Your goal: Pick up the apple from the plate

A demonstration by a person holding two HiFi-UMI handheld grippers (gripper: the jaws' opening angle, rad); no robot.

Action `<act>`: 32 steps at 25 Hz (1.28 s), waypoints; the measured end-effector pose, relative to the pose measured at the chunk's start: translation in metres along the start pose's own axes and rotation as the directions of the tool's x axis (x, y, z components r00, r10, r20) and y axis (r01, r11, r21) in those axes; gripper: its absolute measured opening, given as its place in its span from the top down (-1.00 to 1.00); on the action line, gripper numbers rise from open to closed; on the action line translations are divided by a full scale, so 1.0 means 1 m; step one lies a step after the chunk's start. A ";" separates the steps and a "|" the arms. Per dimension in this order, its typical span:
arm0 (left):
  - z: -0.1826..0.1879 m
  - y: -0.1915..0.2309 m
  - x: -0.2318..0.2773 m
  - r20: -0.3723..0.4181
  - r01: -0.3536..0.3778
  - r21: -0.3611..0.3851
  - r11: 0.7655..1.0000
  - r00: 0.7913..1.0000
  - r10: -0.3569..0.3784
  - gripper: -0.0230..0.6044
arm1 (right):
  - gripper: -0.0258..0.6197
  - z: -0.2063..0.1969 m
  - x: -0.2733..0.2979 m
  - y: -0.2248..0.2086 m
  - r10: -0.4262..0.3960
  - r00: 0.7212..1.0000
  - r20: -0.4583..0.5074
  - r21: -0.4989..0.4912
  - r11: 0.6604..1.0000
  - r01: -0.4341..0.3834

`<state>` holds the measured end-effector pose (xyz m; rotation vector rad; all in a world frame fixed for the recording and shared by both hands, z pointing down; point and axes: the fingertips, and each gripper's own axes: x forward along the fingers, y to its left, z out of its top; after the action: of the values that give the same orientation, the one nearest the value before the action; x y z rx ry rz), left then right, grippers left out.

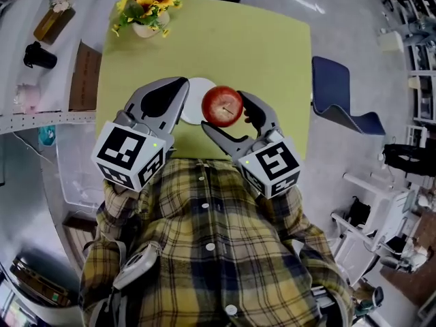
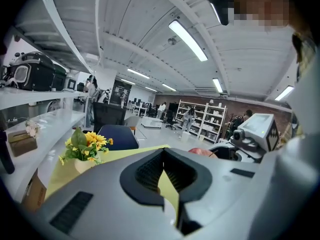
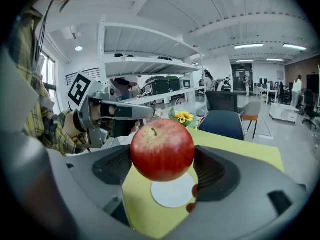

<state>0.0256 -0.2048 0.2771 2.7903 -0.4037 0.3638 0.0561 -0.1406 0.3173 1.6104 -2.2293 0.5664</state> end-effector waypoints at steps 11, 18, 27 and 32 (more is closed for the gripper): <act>-0.002 0.004 0.004 0.013 -0.002 -0.026 1.000 1.000 0.002 0.90 | -0.27 0.001 0.011 -0.001 0.027 1.000 -0.013 -0.012 1.000 -0.027; -0.001 0.006 0.003 0.013 0.006 -0.032 0.999 1.000 -0.006 0.90 | -0.27 0.001 0.012 0.003 0.035 0.999 -0.026 -0.031 0.999 -0.035; 0.008 0.002 0.007 -0.005 0.063 -0.032 0.997 0.998 -0.063 0.90 | -0.27 0.002 0.010 0.000 0.048 0.998 -0.031 -0.048 0.998 -0.050; 0.015 0.003 0.003 -0.011 0.067 0.007 0.998 0.998 -0.067 0.90 | -0.27 0.002 0.009 0.001 0.054 0.998 -0.029 -0.043 0.998 -0.055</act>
<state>0.0302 -0.2131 0.2651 2.7997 -0.3055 0.3650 0.0519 -0.1490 0.3196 1.5158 -2.2555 0.5469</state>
